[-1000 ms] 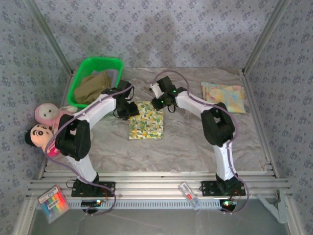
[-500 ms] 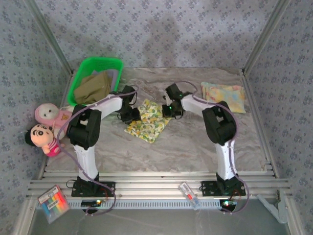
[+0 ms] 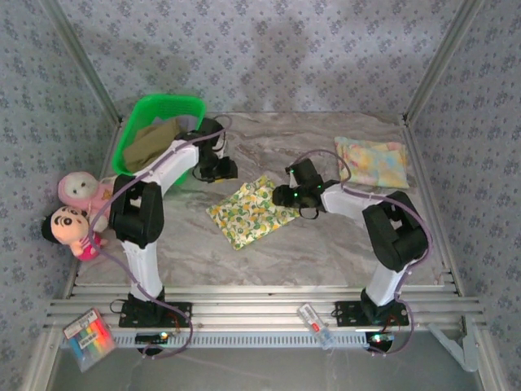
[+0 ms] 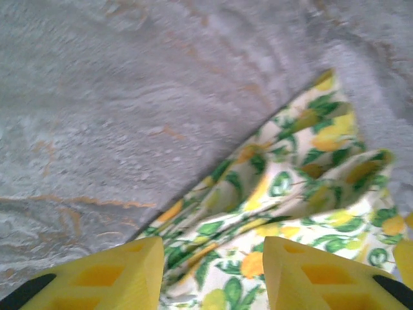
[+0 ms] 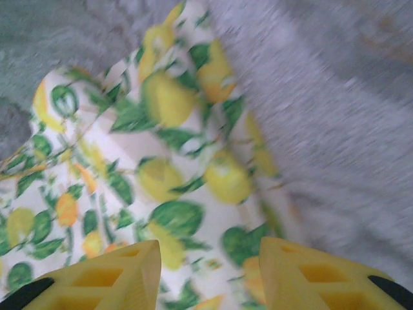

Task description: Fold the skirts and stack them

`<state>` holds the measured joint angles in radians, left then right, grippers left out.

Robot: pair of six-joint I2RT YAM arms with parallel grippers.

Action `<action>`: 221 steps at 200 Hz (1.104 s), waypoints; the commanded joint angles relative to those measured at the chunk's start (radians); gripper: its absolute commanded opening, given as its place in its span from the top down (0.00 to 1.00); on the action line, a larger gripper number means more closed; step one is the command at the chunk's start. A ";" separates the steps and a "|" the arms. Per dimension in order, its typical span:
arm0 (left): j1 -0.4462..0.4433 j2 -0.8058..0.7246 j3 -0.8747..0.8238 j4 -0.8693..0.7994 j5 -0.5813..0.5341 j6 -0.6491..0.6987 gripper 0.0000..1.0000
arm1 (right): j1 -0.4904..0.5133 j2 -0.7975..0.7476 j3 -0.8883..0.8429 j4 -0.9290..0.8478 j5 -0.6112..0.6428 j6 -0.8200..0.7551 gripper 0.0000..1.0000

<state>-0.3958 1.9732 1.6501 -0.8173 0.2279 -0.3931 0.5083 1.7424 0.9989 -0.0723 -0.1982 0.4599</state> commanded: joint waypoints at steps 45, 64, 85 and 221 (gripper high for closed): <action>-0.083 0.091 0.042 -0.096 -0.038 0.129 0.53 | -0.068 0.183 0.185 -0.134 -0.218 -0.412 0.51; -0.072 0.115 0.047 -0.089 -0.020 0.118 0.54 | -0.071 0.224 0.239 -0.144 -0.229 -0.443 0.51; -0.055 0.134 0.066 -0.085 -0.002 0.104 0.58 | -0.071 0.253 0.270 -0.148 -0.272 -0.468 0.51; -0.031 0.319 0.167 -0.083 0.071 0.149 0.73 | -0.063 0.240 0.333 -0.195 -0.318 -0.541 0.72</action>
<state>-0.4191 2.2650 1.8099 -0.8871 0.2836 -0.2615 0.4370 2.0308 1.3186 -0.2249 -0.5201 -0.0540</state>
